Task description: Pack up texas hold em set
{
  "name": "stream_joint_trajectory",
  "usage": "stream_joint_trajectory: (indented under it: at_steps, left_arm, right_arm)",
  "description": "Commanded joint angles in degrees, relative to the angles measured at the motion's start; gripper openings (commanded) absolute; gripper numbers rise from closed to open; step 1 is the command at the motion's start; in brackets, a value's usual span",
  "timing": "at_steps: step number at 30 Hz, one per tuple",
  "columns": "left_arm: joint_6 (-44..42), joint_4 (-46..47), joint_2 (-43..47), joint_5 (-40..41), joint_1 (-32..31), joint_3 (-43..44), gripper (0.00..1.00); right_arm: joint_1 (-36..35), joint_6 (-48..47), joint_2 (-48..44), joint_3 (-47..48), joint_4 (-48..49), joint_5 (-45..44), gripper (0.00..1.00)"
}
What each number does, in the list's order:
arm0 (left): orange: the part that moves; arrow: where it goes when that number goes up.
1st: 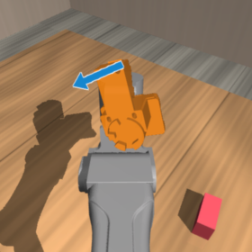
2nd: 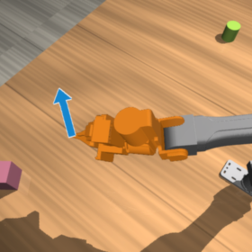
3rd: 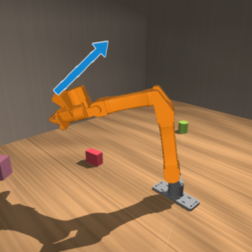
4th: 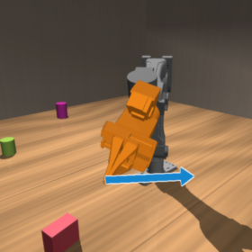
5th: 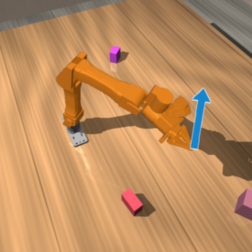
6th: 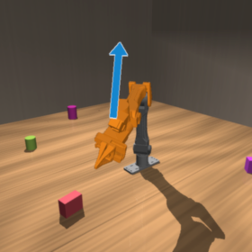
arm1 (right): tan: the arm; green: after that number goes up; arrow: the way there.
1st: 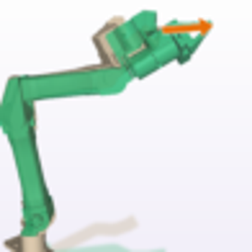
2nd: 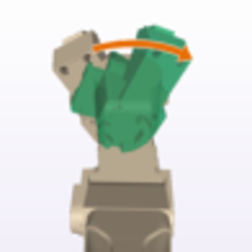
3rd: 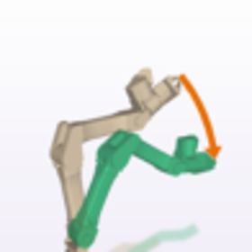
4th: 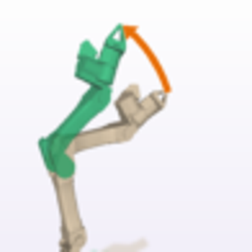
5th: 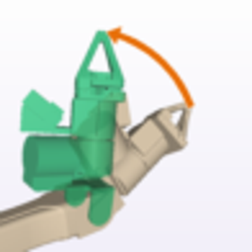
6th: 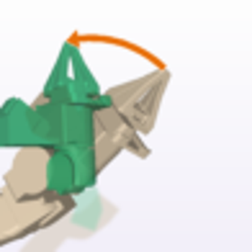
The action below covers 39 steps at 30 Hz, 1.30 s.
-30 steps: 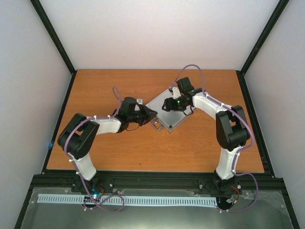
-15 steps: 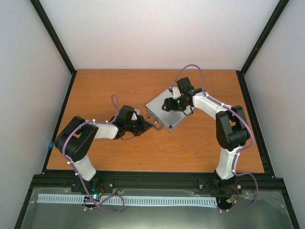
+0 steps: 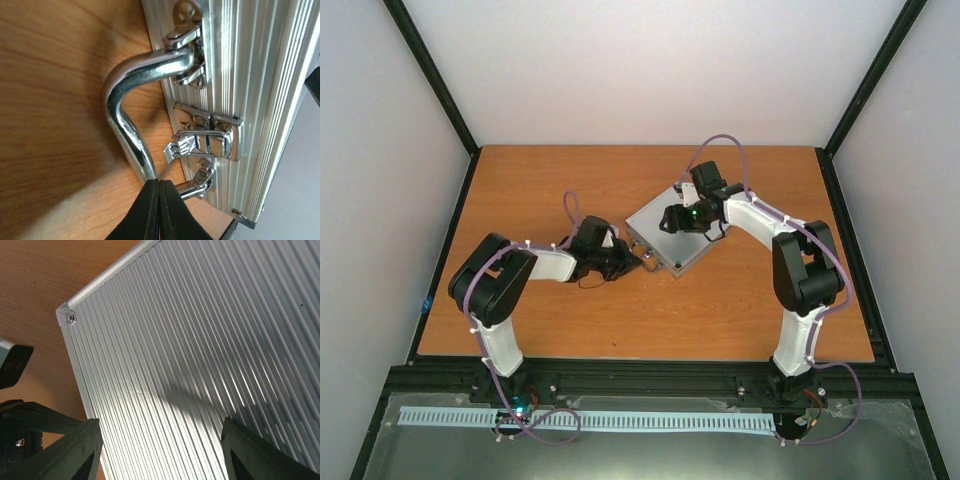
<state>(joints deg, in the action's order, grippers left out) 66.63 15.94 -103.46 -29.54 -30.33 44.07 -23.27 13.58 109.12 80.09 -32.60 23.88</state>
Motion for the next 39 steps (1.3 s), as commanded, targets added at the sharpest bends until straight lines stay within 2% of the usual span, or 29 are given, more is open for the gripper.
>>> stream_joint_trajectory:
  at_steps: [1, 10, 39]
  left_arm:
    - [-4.6, -7.8, -0.9, 1.9, -0.4, 4.5, 0.01]
    - [-6.3, -12.5, -1.6, 2.8, -0.4, 7.5, 0.01]
    - [-6.7, -18.0, -8.3, 2.2, -0.4, 16.0, 0.01]
  right_arm:
    - [-0.1, 0.7, 2.9, 0.0, -3.9, -0.6, 0.67]
    - [0.0, 1.0, 3.5, 0.6, -3.6, -0.4, 0.67]
    - [-0.1, 1.5, 4.2, 0.8, -3.8, 0.4, 0.67]
